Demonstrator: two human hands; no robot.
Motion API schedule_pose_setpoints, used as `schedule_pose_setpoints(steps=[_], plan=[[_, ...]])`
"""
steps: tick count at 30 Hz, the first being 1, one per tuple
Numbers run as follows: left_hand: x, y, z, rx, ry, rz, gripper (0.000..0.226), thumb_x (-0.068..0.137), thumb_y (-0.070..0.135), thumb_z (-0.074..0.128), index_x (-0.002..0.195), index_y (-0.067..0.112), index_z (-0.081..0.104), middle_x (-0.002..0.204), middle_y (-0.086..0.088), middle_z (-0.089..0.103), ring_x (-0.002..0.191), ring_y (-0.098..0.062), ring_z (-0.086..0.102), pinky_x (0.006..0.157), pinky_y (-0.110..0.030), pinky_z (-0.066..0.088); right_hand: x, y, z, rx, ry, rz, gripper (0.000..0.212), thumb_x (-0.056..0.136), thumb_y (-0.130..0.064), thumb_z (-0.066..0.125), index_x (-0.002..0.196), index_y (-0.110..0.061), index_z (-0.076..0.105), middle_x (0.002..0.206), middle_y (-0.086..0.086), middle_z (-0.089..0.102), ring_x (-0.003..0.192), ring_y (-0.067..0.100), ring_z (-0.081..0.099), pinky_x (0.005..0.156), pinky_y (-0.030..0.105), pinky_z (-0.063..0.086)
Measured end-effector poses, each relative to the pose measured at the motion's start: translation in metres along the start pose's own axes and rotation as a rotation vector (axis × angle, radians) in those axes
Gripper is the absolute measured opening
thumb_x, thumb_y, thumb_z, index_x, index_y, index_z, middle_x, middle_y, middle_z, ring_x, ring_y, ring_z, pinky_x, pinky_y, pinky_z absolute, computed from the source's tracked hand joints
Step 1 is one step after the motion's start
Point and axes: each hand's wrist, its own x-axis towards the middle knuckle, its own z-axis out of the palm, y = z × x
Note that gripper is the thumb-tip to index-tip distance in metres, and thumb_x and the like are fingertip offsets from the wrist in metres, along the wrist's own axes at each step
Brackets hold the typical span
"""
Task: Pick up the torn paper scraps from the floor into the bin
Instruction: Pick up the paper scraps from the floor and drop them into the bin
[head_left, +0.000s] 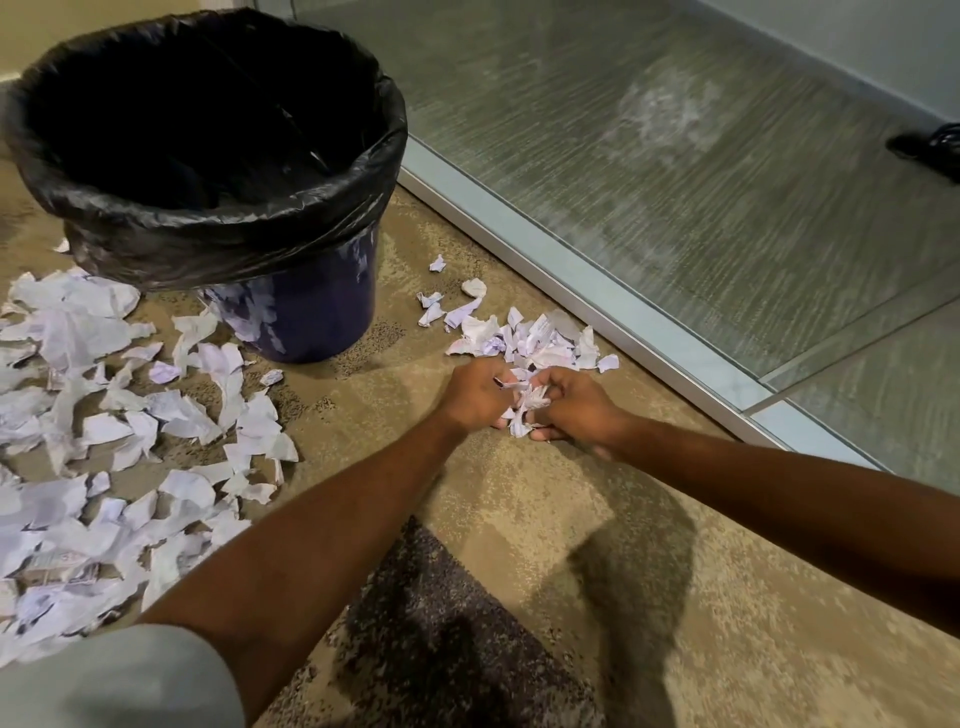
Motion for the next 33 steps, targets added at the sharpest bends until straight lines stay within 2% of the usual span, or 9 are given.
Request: schedule_pose_setpoints(steps=[6, 9, 11, 13, 17, 20, 24, 29, 33], plan=[[-0.014, 0.005, 0.003, -0.288, -0.035, -0.192, 0.019, 0.097, 0.0, 0.07, 0.116, -0.001, 0.07, 0.119, -0.015, 0.072, 0.1, -0.031, 0.076, 0.081, -0.047, 0.067, -0.011, -0.013, 0.008, 0.091, -0.002, 0.02, 0.038, 0.087, 0.02, 0.071, 0.111, -0.009, 0.065, 0.101, 0.017, 0.071, 0.077, 0.026, 0.077, 0.069, 0.036, 0.068], [-0.021, 0.012, 0.0, -0.405, -0.029, -0.222, 0.023, 0.099, -0.002, 0.068, 0.122, -0.003, 0.067, 0.125, -0.021, 0.071, 0.097, -0.031, 0.077, 0.073, -0.04, 0.068, -0.021, -0.026, 0.007, 0.124, -0.008, 0.015, 0.039, 0.087, 0.022, 0.069, 0.113, -0.006, 0.065, 0.103, 0.02, 0.073, 0.074, 0.026, 0.079, 0.061, 0.034, 0.066], [-0.027, 0.021, -0.007, -0.48, -0.024, -0.22, 0.024, 0.099, -0.004, 0.067, 0.124, -0.004, 0.065, 0.126, -0.021, 0.071, 0.087, -0.028, 0.079, 0.066, -0.035, 0.067, -0.028, -0.037, 0.006, 0.137, -0.004, 0.009, 0.04, 0.088, 0.022, 0.069, 0.117, -0.005, 0.065, 0.091, 0.015, 0.076, 0.068, 0.022, 0.079, 0.054, 0.03, 0.063], [-0.033, 0.033, -0.014, -0.527, -0.013, -0.208, 0.027, 0.099, -0.005, 0.066, 0.125, -0.005, 0.065, 0.126, -0.02, 0.071, 0.085, -0.03, 0.079, 0.066, -0.037, 0.068, -0.034, -0.05, 0.003, 0.136, -0.005, -0.02, 0.04, 0.089, 0.021, 0.07, 0.121, -0.003, 0.064, 0.083, 0.013, 0.078, 0.07, 0.023, 0.079, 0.058, 0.033, 0.066], [-0.041, 0.065, -0.035, -0.548, 0.025, -0.156, 0.029, 0.099, -0.005, 0.067, 0.127, -0.006, 0.063, 0.123, -0.019, 0.071, 0.079, -0.027, 0.077, 0.062, -0.034, 0.067, -0.048, -0.081, -0.003, 0.096, 0.003, -0.138, 0.04, 0.088, 0.019, 0.072, 0.121, -0.002, 0.065, 0.11, 0.027, 0.076, 0.086, 0.032, 0.075, 0.072, 0.04, 0.068], [-0.045, 0.092, -0.054, -0.54, 0.043, -0.087, 0.026, 0.098, -0.002, 0.07, 0.123, -0.004, 0.064, 0.123, -0.021, 0.072, 0.079, -0.028, 0.076, 0.064, -0.035, 0.067, -0.06, -0.114, -0.007, 0.079, 0.032, -0.227, 0.039, 0.085, 0.02, 0.073, 0.114, -0.004, 0.067, 0.102, 0.024, 0.075, 0.083, 0.033, 0.074, 0.068, 0.04, 0.068], [-0.058, 0.14, -0.086, -0.52, 0.106, 0.061, 0.009, 0.097, -0.004, 0.069, 0.103, 0.002, 0.067, 0.106, -0.019, 0.071, 0.081, -0.031, 0.075, 0.064, -0.033, 0.067, -0.077, -0.169, -0.013, 0.067, 0.049, -0.352, 0.038, 0.085, 0.022, 0.07, 0.103, -0.011, 0.067, 0.09, 0.014, 0.073, 0.072, 0.026, 0.073, 0.065, 0.036, 0.068], [-0.078, 0.202, -0.143, -0.496, 0.209, 0.178, 0.01, 0.097, -0.004, 0.071, 0.106, -0.003, 0.068, 0.107, -0.022, 0.073, 0.08, -0.031, 0.077, 0.054, -0.026, 0.063, -0.097, -0.248, -0.009, 0.047, 0.039, -0.522, 0.04, 0.084, 0.024, 0.067, 0.1, -0.013, 0.068, 0.094, 0.012, 0.075, 0.075, 0.026, 0.076, 0.072, 0.042, 0.069], [-0.104, 0.231, -0.197, -0.483, 0.306, 0.252, 0.011, 0.095, -0.002, 0.073, 0.106, -0.004, 0.072, 0.108, -0.022, 0.076, 0.089, -0.033, 0.08, 0.066, -0.033, 0.067, -0.108, -0.306, 0.014, 0.059, -0.006, -0.627, 0.039, 0.084, 0.022, 0.068, 0.102, -0.012, 0.07, 0.095, 0.013, 0.077, 0.08, 0.027, 0.078, 0.073, 0.042, 0.068]])
